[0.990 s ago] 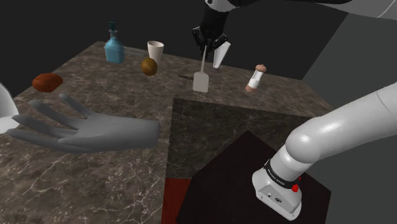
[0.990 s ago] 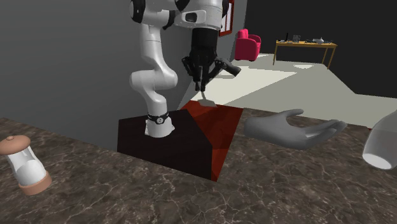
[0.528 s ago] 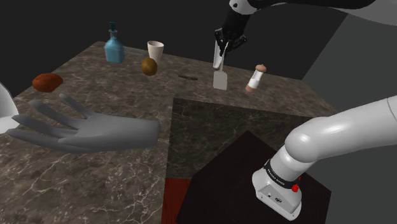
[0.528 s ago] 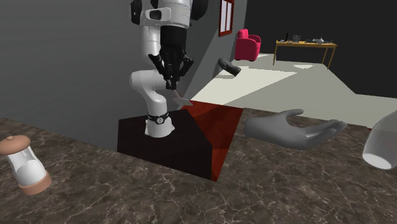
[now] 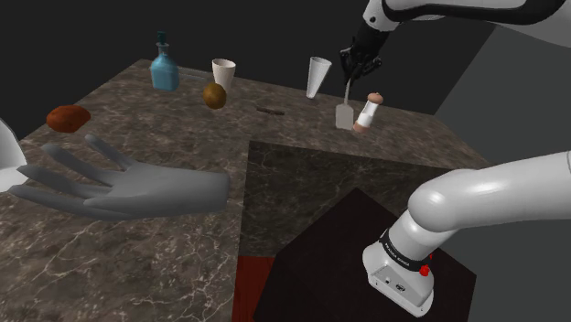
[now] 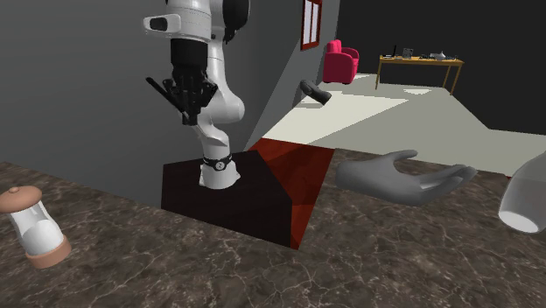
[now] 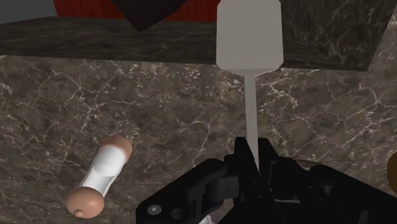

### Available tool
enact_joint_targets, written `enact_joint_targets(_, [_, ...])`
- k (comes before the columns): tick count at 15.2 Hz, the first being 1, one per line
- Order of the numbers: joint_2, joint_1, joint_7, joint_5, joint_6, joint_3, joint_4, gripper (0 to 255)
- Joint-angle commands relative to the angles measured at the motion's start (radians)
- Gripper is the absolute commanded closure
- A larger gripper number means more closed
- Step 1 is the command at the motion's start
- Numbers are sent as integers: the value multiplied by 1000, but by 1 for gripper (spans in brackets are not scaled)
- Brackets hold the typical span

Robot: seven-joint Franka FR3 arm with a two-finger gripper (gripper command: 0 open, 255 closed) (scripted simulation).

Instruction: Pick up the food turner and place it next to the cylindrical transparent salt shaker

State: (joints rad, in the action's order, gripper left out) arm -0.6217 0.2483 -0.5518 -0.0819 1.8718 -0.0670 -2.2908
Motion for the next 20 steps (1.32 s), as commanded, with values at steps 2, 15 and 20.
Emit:
enact_joint_targets(2, [-16, 24, 79, -23, 1, 67, -10, 255])
enact_joint_targets(15, [31, 112, 400, -108, 33, 347, 43, 255])
enact_joint_targets(20, [99, 130, 528, -116, 48, 459, 113, 255])
